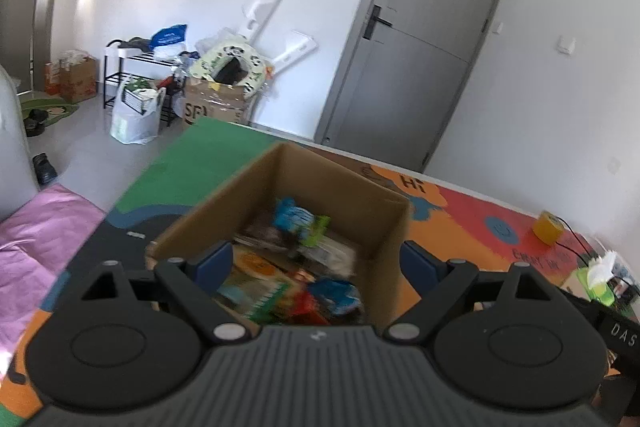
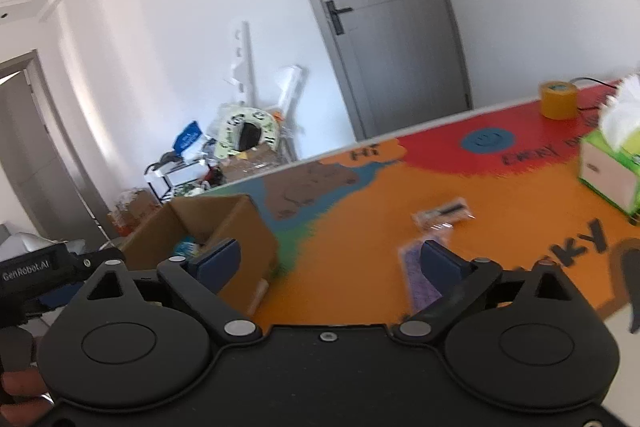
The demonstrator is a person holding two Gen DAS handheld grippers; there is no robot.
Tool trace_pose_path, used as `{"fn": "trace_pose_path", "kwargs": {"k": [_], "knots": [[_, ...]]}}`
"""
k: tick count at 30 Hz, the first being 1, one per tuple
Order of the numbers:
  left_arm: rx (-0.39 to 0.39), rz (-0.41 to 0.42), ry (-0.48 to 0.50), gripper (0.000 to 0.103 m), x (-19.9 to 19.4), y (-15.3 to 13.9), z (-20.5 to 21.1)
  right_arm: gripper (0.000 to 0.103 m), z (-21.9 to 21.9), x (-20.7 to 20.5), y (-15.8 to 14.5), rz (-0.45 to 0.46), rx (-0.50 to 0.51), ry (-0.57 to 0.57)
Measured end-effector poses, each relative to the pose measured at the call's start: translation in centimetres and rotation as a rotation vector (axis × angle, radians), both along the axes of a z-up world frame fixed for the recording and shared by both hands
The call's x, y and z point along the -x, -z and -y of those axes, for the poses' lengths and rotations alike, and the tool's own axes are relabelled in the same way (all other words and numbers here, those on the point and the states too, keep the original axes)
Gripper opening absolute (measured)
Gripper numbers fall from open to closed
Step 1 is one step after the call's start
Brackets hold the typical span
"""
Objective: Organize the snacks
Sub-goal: 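Move both tools back down to the remaining snacks on the table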
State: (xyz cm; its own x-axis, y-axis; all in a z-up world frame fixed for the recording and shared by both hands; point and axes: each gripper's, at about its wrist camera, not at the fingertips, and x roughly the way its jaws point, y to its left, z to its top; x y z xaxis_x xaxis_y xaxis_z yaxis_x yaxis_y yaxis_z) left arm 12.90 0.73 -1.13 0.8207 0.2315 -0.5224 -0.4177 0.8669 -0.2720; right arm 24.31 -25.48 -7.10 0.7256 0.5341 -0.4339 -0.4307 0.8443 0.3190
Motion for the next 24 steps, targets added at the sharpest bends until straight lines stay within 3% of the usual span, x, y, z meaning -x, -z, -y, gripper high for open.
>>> {"fn": "trace_pose_path", "kwargs": {"k": [5,24], "knots": [[-0.017,0.003,0.061,0.09,-1.0,-0.2,2.5,0.102,2.4,0.0,0.4,-0.008,0.014,0.058],[-0.035,0.015,0.281,0.089,-5.1,0.1,9.5,0.1,8.4,-1.1,1.5,-0.03,0.004,0.176]]}}
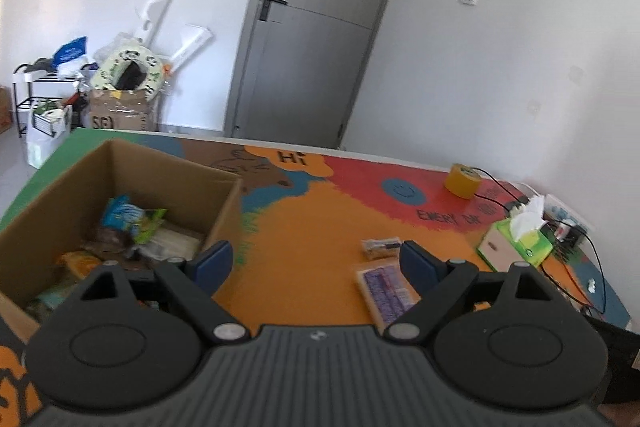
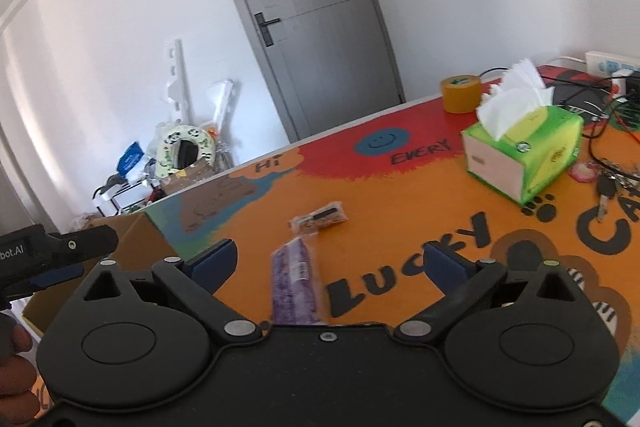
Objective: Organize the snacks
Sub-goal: 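Move both tools back down to the remaining snacks on the table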
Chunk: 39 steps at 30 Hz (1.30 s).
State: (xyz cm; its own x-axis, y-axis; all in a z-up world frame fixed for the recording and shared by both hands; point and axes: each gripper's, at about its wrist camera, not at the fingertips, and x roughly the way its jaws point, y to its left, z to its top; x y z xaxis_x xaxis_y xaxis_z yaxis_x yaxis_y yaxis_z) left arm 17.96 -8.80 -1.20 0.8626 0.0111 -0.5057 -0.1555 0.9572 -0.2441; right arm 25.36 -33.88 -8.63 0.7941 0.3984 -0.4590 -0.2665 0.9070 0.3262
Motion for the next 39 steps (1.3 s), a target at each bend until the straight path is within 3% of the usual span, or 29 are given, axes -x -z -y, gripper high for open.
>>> {"fn": "trace_pose_path", "kwargs": {"k": [18,37,39], "knots": [[0.003,-0.101,0.117,0.089,-4.3,3.9,6.7,0.099,5.6,0.3,2.5,-0.061,-0.007,0.142],[-0.066,-0.189,0.107,0.087,-6.5,8.3,10.8,0.099,8.5,0.7,4.3,-0.097,-0.039,0.186],[-0.074,-0.208,0.1,0.082,-6.7,9.0,10.7,0.099,8.4,0.7,4.4,-0.099,-0.039,0.183]]}}
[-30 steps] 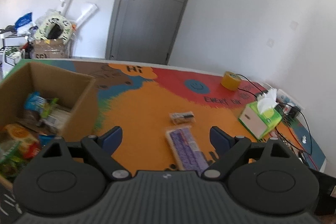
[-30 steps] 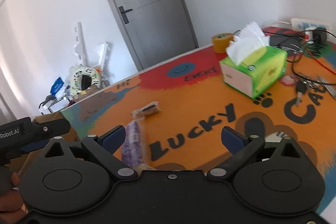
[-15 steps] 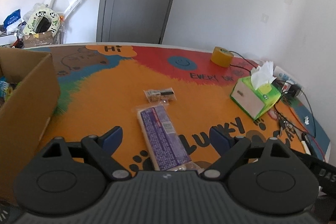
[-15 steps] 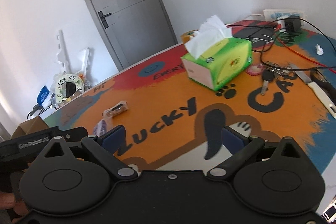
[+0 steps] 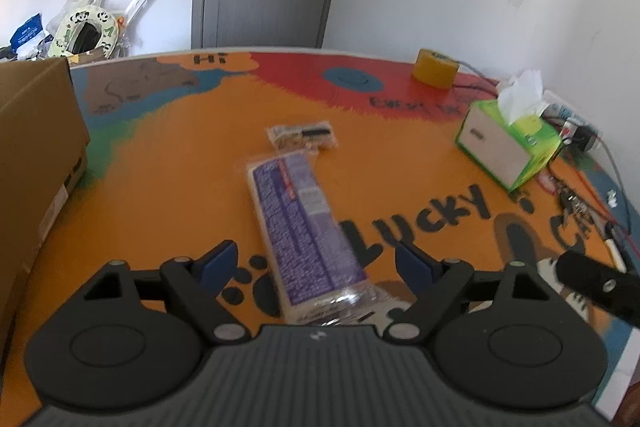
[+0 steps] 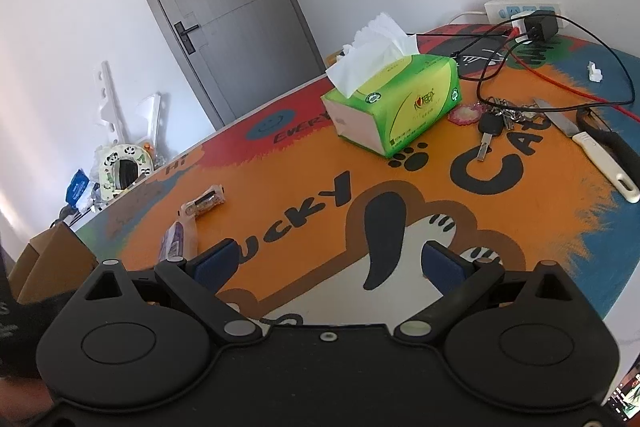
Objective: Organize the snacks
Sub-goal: 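Move both tools back down to the remaining snacks on the table, then grasp the purple-labelled bar pack with left tool while right tool grasps clear-wrapped bar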
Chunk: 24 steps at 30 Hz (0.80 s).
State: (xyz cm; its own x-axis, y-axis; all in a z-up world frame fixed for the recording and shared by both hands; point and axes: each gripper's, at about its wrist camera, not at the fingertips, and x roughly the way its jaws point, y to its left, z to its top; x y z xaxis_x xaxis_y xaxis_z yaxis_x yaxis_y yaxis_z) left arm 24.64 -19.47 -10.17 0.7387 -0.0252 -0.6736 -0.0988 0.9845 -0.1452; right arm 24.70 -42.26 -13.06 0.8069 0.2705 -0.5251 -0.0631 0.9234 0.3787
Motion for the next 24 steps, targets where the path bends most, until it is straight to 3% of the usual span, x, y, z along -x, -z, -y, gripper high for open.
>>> {"fn": "trace_pose_path", "kwargs": {"k": [2,4,6,9,24], "knots": [[0.025,-0.036,-0.006,0.074,-0.3,0.8,-0.5,0.099,-0.1,0.0,0.1,-0.001,-0.002,0.0],[0.016,-0.014,-0.008,0.063,0.0,0.8,-0.7,0.099,-0.2,-0.1,0.2,-0.006,-0.004,-0.001],[0.019,-0.003,-0.011,0.045,0.1,0.9,-1.2,0.099,-0.4,-0.2,0.2,-0.007,-0.001,-0.004],[0.048,0.002,-0.011,0.036,0.2,0.7,-2.2,0.099,-1.0,-0.2,0.2,-0.006,0.001,-0.015],[0.081,0.046,-0.047,0.022,1.1,-0.7,-5.5,0.098,-5.1,-2.0,-0.8,0.016,0.007,-0.108]]}}
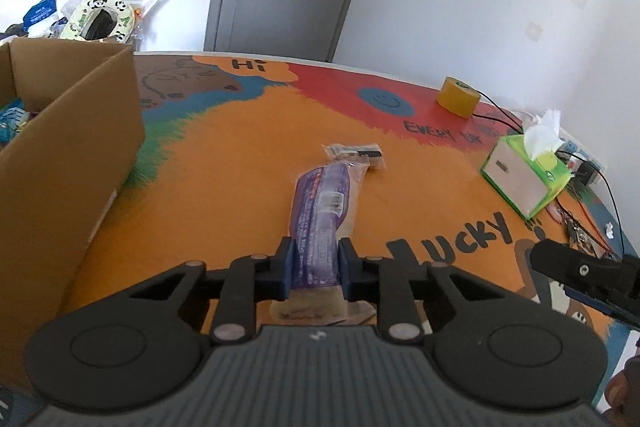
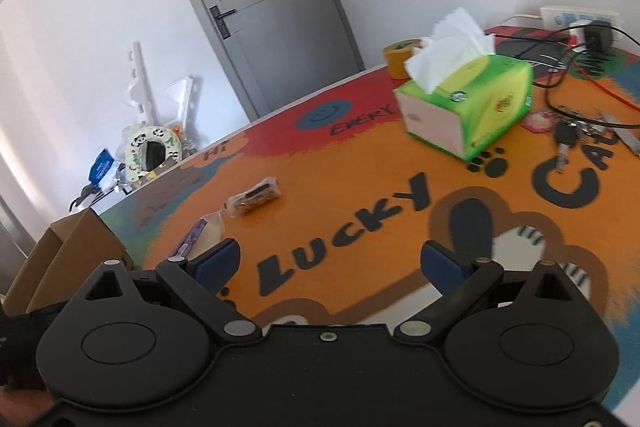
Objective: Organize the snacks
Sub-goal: 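Grasp the purple-labelled bar pack with left tool while right tool grasps clear-wrapped bar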
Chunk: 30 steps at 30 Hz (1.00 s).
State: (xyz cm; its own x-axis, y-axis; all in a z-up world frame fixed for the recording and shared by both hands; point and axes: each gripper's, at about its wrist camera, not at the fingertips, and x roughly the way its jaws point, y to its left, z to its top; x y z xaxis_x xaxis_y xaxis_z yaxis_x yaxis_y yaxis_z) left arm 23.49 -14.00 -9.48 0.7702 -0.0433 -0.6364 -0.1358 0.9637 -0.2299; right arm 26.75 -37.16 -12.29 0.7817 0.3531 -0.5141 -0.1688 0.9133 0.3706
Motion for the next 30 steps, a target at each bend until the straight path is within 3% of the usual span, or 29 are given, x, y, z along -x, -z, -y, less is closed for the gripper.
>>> {"fn": "trace_pose_path", "kwargs": {"k": [7,12,17,19,21,30], "knots": [[-0.025,-0.007,-0.03,0.024,-0.6,0.1,-1.2,0.098,-1.7,-1.3,-0.2,0.002,0.005,-0.036],[-0.024,-0.036,-0.035,0.036,-1.5,0.6,-1.2,0.098,-2.3,-1.9,0.0,-0.006,0.01,-0.051],[-0.022,-0.048,-0.054,0.042,-2.4,1.3,-1.1,0.098,-2.2,-2.6,0.3,-0.018,0.017,-0.05],[-0.048,-0.036,-0.05,0.042,-2.7,1.5,-0.7,0.098,-2.3,-3.1,0.5,-0.021,0.023,-0.05],[-0.073,-0.03,-0.051,0.033,-3.0,1.7,-0.5,0.098,-2.6,-3.6,0.6,-0.025,0.028,-0.058],[-0.016,-0.021,-0.097,0.029,-3.6,0.9,-2.4,0.097,-5.0,-6.5,-0.3,0.011,0.073,-0.137]]}}
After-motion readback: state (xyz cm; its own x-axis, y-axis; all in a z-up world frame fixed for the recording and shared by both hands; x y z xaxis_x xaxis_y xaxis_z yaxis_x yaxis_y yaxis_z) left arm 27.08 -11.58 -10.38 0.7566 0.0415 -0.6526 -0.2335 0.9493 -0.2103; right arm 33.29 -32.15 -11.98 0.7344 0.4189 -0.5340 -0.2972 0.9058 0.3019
